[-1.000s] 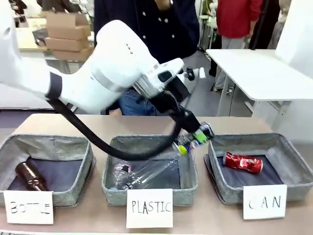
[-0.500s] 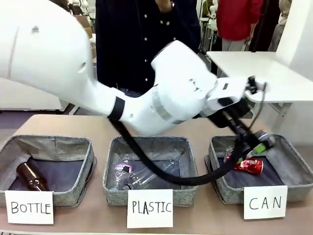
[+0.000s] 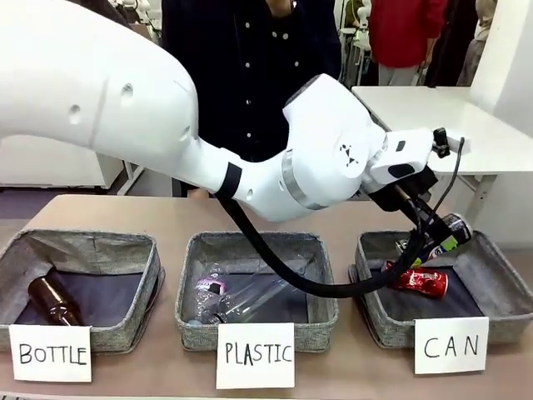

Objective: Sort the can waste into the basket.
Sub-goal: Pick up the can waste from the table and place it in the right Fabric basket.

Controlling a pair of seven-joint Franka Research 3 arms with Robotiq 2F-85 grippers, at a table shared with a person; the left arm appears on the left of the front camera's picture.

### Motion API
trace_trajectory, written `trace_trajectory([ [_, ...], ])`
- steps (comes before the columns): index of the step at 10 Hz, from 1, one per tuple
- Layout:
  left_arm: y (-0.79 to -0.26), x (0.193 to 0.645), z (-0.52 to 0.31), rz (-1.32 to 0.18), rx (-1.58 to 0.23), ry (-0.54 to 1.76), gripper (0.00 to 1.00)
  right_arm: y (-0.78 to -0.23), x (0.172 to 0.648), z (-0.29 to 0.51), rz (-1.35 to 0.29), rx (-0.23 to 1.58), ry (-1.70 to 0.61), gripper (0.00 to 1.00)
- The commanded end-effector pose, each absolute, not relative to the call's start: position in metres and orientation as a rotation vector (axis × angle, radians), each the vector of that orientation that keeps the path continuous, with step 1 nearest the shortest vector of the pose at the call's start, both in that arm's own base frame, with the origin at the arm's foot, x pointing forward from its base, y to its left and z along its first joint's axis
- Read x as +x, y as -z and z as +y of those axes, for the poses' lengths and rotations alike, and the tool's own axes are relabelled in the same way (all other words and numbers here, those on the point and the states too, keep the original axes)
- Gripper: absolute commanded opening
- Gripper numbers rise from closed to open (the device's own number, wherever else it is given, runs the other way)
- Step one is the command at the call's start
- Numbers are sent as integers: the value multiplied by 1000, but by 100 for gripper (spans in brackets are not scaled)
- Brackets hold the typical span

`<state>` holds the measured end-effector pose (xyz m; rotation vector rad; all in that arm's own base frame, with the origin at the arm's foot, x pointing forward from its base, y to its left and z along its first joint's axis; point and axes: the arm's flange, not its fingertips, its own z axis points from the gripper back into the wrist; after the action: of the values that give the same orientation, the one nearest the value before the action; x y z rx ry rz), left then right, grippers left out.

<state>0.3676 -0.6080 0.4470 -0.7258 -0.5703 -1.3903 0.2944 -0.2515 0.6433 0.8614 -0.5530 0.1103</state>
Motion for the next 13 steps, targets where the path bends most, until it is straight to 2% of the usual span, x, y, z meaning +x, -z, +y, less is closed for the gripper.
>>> trace_trajectory([
  [1,-455,373,-619,-502,-726,1381,100,-646,293,-251,-539,859,-109,100],
  [3,-449,371,-617,-523,-700,1361,100,-646,293,-251,-539,859,-109,100],
  [7,-452,369,-593,-455,-659,1334,100,-646,293,-251,-539,859,-109,100],
  [10,-453,359,-513,-342,-634,1260,100,-646,293,-251,-539,859,-109,100],
  [12,-452,346,-426,-317,-632,1107,100,-643,294,-252,-552,862,-111,100],
  [13,-456,346,-385,-320,-627,986,100,-642,308,-221,-527,854,-178,100],
])
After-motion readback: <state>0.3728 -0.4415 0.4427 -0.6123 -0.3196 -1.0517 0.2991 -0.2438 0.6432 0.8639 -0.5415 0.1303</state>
